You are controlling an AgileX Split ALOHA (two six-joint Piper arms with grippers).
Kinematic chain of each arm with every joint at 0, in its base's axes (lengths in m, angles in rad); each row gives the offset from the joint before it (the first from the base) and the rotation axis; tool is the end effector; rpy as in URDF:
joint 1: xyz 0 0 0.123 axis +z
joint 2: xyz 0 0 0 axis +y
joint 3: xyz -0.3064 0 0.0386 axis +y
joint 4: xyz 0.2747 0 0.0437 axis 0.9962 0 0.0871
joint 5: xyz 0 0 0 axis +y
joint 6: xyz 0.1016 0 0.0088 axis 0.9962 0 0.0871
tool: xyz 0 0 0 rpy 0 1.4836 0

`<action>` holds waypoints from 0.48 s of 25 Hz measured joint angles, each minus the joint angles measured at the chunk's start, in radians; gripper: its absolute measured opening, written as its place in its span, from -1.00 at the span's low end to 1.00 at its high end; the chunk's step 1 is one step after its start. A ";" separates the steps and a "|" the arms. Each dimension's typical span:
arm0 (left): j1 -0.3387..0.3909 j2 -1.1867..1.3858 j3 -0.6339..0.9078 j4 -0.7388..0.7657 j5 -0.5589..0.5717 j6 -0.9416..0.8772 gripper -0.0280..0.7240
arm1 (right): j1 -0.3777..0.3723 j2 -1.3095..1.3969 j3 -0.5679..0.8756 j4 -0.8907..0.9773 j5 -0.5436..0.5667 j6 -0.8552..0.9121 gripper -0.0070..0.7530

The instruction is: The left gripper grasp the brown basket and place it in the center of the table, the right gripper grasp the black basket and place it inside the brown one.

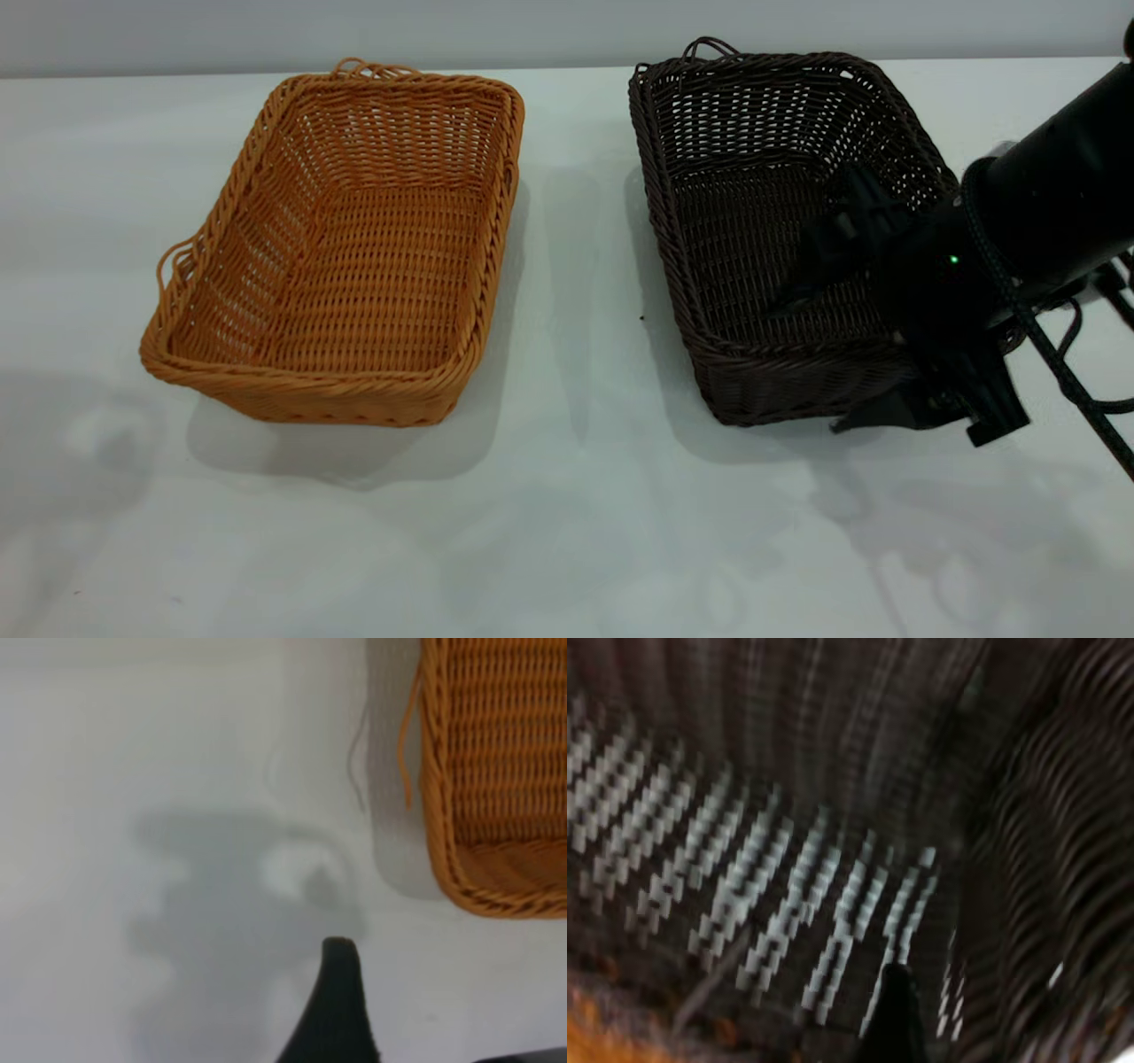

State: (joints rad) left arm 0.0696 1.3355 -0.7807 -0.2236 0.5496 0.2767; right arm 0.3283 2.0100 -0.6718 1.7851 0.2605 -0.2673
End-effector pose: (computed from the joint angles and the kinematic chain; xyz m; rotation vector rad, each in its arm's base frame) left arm 0.2769 0.0074 0.2368 0.0633 2.5682 -0.0912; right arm 0.2826 0.1235 0.0349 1.6504 2.5522 0.6961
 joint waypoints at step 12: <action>-0.014 0.351 -0.165 -0.058 -0.123 0.004 0.63 | 0.000 0.054 -0.074 0.008 -0.093 0.049 0.58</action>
State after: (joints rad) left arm 0.0556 1.6862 -0.9458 -0.2814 0.4270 0.2812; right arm 0.3283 2.0639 -0.7456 1.7928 0.1680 -0.2179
